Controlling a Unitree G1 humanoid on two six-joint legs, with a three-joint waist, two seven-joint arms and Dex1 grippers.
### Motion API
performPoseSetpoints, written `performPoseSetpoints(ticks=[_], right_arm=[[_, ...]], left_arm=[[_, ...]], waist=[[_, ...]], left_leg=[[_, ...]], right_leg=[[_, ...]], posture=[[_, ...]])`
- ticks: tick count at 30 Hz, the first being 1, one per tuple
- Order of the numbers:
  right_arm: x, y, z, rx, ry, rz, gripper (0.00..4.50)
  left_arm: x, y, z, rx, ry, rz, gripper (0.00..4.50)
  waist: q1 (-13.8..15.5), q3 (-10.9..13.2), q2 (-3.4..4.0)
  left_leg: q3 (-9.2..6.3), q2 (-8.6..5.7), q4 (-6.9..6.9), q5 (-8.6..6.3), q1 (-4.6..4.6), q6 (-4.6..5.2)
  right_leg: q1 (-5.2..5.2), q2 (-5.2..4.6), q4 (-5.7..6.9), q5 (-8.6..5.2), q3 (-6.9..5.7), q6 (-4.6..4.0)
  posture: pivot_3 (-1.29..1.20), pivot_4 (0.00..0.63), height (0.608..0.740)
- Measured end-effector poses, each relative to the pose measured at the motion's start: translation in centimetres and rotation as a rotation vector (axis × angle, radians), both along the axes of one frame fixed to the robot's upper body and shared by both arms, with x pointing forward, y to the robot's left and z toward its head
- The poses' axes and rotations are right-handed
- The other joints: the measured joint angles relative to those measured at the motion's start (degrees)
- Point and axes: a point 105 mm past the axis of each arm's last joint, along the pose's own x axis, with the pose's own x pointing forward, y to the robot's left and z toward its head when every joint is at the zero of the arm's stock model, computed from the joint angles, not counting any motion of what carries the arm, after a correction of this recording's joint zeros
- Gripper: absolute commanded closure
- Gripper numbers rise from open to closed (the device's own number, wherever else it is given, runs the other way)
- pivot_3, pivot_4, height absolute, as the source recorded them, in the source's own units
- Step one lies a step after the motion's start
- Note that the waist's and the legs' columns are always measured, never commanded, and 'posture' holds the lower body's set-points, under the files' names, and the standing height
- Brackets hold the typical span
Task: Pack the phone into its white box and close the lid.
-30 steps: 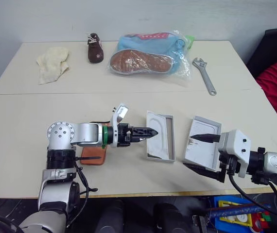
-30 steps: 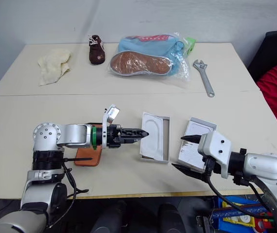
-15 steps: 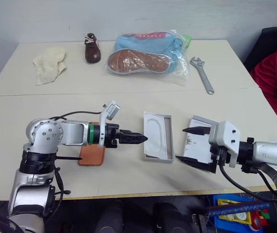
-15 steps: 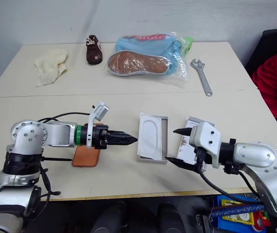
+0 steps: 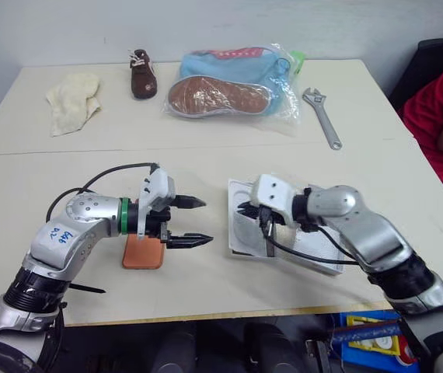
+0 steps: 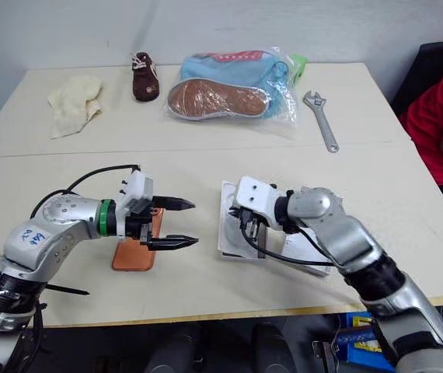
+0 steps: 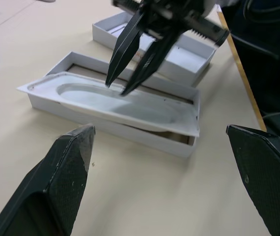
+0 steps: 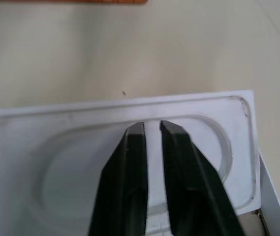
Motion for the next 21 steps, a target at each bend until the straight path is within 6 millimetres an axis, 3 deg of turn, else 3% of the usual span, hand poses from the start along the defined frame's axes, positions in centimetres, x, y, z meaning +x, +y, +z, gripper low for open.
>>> performPoseSetpoints(ticks=[4, 12, 18, 21], right_arm=[[0.9, 0.3, -0.3, -0.146, -0.113, 0.085, 4.43], [1.7, -3.1, -0.5, -0.429, -0.208, 0.182, 4.43], [2.1, -3.2, -0.3, -0.480, -0.239, 0.201, 4.43], [2.2, -2.7, 0.1, -0.395, -0.189, 0.161, 4.43]], left_arm=[[-0.1, 0.0, -0.4, 0.008, -0.007, 0.001, 0.00], [-0.1, 0.0, -1.0, 0.014, -0.003, 0.010, 0.00], [0.0, -0.2, -1.2, 0.005, 0.001, 0.011, 0.00], [0.4, -0.4, -1.1, 0.002, -0.004, 0.014, 0.00]], waist=[[-0.1, 0.0, 0.00], [-0.1, 0.0, 0.00], [-0.1, 0.0, 0.00], [-0.2, 0.0, 0.01]], left_leg=[[0.04, 0.01, 0.07, 0.00, 0.04, 0.00], [0.04, 0.03, 0.16, 0.01, 0.13, 0.00], [0.04, 0.03, 0.26, 0.01, 0.12, 0.00], [0.04, 0.04, 0.30, 0.02, 0.11, 0.00]], right_leg=[[0.00, 0.04, 0.11, 0.00, -0.05, 0.02], [0.06, 0.08, 0.29, 0.01, -0.03, 0.03], [0.06, 0.08, 0.33, 0.01, -0.04, 0.04], [0.05, 0.09, 0.39, 0.01, -0.04, 0.04]], posture=[[0.00, 0.150, 0.740], [0.00, 0.150, 0.740], [0.00, 0.150, 0.740], [0.00, 0.150, 0.740]])
